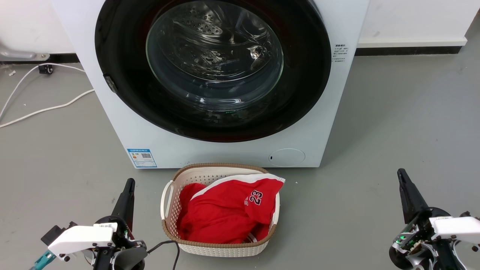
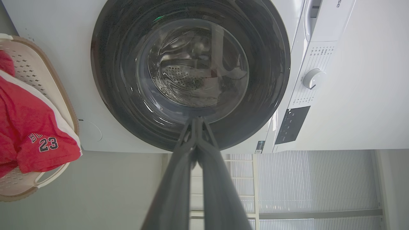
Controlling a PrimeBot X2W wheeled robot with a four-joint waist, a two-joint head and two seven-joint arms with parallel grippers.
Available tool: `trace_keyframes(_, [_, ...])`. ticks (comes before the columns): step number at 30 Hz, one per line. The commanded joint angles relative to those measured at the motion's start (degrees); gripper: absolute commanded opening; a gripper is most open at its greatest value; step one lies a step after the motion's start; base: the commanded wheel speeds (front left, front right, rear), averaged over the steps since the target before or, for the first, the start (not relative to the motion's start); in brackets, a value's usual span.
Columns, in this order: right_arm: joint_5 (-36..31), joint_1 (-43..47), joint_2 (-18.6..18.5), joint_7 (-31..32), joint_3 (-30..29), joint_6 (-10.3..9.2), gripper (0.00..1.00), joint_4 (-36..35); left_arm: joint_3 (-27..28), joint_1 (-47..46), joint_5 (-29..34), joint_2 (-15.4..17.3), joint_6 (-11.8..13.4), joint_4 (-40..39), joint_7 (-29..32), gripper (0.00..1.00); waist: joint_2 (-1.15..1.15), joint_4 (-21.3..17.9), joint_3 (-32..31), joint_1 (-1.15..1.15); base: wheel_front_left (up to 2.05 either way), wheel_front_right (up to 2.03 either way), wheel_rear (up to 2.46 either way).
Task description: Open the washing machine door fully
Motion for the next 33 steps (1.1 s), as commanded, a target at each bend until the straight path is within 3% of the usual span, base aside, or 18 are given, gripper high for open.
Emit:
trace_keyframes(1, [-0.31,-0.83,0.19,0.19,-0.08,0.17,0.0,0.07,0.1,-0.56,0.25,-0.03,-0.16,0.06,0.04,0.0,0.0,0.0,0.0,0.0,0.0,0.0,0.0])
trace_keyframes(33, [-0.55,-0.86,0.39,0.4,-0.36,0.17,0.0,0.09,0.41,-0.6,0.52,-0.24,-0.17,0.07,0.39,0.0,0.0,0.0,0.0,0.0,0.0,0.0,0.0])
